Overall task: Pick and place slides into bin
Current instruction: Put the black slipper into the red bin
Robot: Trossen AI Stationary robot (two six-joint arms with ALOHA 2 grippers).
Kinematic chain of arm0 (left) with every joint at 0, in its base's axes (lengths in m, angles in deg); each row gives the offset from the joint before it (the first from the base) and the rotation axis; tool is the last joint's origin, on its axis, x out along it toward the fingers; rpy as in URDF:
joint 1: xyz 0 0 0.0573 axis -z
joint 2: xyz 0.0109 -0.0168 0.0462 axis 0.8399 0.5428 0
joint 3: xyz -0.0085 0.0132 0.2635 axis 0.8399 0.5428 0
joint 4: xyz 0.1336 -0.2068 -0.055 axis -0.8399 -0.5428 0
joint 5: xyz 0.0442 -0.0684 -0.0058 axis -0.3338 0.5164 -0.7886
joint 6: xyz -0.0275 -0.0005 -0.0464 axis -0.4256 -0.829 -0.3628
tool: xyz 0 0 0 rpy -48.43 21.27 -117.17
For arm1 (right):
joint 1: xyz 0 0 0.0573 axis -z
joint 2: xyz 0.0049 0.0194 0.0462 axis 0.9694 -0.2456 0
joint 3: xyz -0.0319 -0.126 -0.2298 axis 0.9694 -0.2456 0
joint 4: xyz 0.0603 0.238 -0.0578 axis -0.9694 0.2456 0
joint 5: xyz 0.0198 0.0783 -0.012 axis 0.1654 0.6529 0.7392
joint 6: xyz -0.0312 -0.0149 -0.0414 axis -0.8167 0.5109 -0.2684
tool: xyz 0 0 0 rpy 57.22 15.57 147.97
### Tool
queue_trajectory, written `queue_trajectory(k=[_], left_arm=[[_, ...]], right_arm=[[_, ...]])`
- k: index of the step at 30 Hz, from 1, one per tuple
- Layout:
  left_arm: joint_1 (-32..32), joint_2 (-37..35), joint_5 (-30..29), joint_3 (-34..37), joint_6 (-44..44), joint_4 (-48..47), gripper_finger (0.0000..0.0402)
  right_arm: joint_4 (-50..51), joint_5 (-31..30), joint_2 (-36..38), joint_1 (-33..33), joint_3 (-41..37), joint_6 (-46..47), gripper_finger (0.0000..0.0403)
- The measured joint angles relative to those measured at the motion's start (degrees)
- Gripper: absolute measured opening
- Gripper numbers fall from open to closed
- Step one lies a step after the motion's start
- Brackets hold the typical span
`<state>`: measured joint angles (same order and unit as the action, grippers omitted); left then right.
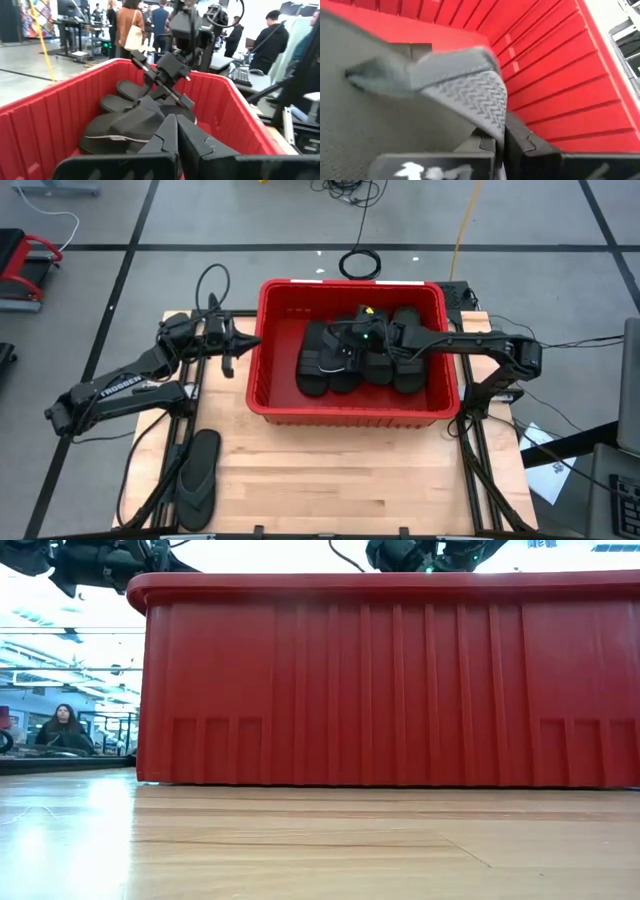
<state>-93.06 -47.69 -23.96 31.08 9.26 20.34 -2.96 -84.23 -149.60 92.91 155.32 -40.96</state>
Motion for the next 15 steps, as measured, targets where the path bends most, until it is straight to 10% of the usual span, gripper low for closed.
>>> queue_trajectory(k=[15], left_arm=[[-4.6,0.1,8.4,0.0,-1.1,-0.4,0.0001]], right_arm=[[-1.9,8.4,0.2,0.8,-8.0,-2.6,0.0]])
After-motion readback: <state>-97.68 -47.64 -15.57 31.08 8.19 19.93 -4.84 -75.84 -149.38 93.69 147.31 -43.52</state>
